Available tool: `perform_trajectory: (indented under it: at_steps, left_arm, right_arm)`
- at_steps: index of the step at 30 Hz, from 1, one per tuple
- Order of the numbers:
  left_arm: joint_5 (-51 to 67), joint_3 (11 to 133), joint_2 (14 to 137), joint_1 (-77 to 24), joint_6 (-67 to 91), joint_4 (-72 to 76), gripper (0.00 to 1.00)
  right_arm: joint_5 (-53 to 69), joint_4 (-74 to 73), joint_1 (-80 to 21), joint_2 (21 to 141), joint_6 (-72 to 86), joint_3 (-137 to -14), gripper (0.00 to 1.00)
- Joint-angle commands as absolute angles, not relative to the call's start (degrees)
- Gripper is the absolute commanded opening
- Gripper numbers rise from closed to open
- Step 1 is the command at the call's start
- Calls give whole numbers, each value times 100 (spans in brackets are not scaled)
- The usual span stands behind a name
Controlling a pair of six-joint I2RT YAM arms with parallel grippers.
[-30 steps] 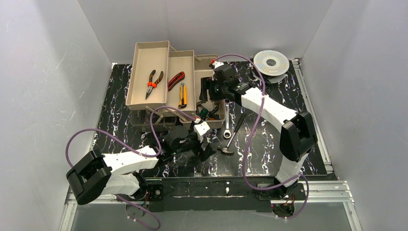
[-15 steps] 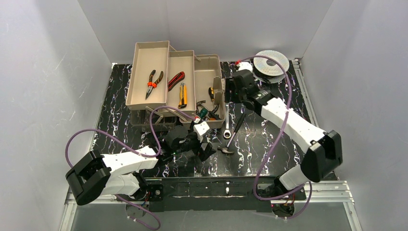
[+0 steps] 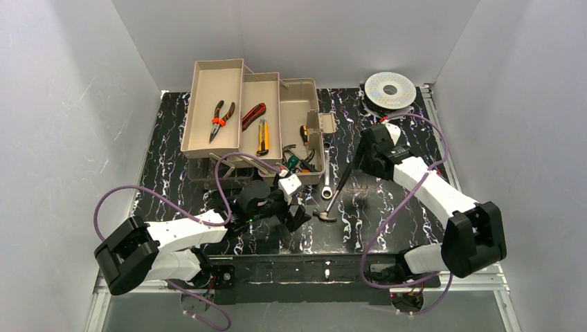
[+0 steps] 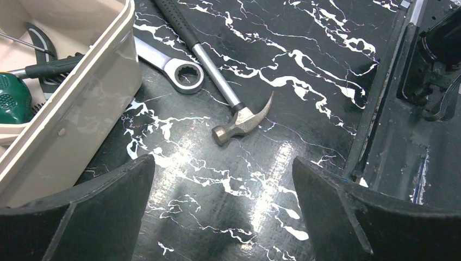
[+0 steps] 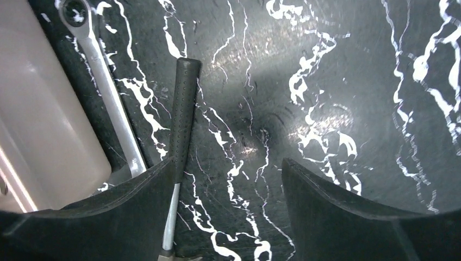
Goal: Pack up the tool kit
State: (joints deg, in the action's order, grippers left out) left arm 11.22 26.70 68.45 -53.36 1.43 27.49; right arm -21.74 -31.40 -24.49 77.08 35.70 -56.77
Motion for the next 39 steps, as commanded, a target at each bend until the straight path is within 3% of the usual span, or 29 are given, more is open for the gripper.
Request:
perform_trajectory:
  at_steps: [1, 10, 23, 26, 27, 28, 39]
  left_arm:
    - [1119, 2640, 6715, -5355, 168, 2805, 98]
    - [1017, 2636, 6683, -5359, 113, 2767, 98]
    - [940, 2612, 6523, -5353, 70, 2680, 99]
    - [928, 2603, 6478, -5355, 61, 2663, 100]
    - [920, 2591, 6459, -5355, 56, 2663, 100]
    - [915, 2593, 6446, -5356, 49, 2659, 100]
    - [919, 2584, 6395, -5358, 49, 2645, 100]
  right_arm:
    - [-2331, -3574, -2621, 8201, 4929, -5967, 79]
    - [-1905, -3154, -2865, 9537, 5416, -6577, 76]
    - [-2230, -3413, -2865, 10625, 5494, -7137, 69]
    - [-2252, -3397, -2865, 10652, 5503, -7116, 59]
    - [-2229, -3350, -2865, 10629, 5471, -7092, 20]
    - [-2218, -3353, -2865, 10615, 5487, -7082, 1]
    - [-2223, -3444, -2865, 10321, 5356, -7026, 1]
